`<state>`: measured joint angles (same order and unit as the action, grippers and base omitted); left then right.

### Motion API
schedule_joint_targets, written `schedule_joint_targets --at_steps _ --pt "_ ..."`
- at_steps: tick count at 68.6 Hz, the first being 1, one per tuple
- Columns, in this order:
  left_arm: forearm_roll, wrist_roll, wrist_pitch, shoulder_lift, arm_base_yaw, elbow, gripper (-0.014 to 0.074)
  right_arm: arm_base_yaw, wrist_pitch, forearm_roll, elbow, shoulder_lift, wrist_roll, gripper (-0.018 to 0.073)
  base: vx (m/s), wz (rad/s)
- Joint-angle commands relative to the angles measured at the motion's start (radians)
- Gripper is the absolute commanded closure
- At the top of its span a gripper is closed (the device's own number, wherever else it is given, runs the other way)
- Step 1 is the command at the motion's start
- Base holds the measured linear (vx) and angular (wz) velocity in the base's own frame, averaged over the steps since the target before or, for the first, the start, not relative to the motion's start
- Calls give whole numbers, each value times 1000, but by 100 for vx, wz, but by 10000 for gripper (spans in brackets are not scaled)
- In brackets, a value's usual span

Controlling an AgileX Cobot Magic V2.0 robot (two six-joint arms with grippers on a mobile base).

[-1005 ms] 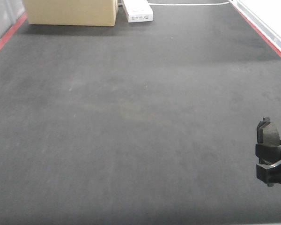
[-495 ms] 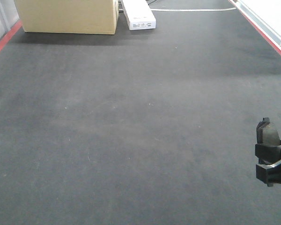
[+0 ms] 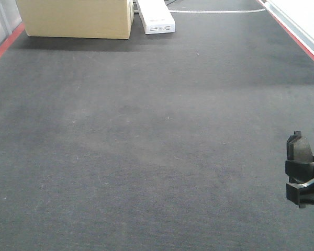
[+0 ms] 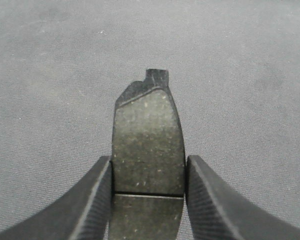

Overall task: Move and align brake pads A on conveyor
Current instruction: 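Hold both brake pads above the black belt surface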

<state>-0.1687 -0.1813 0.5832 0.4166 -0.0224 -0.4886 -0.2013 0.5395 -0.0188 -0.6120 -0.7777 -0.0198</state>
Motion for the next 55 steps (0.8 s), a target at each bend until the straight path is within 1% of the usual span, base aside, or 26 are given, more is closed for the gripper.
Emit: schedule_joint_targets --at_steps 1,38,44,48,55 --pt "-13 3 -92 8 6 -30 524 2 -82 2 -33 9 7 545 0 0" --pt "-13 3 -95 8 6 -30 524 2 -82 2 -33 9 7 545 0 0" --pt "-15 3 -117 8 6 -30 524 2 -82 2 -33 9 7 545 0 0" --pt "-46 8 -133 8 6 -30 524 2 -82 2 -33 9 7 545 0 0" --pt "-149 1 -146 16 6 -30 522 2 -82 2 -33 9 7 545 0 0"
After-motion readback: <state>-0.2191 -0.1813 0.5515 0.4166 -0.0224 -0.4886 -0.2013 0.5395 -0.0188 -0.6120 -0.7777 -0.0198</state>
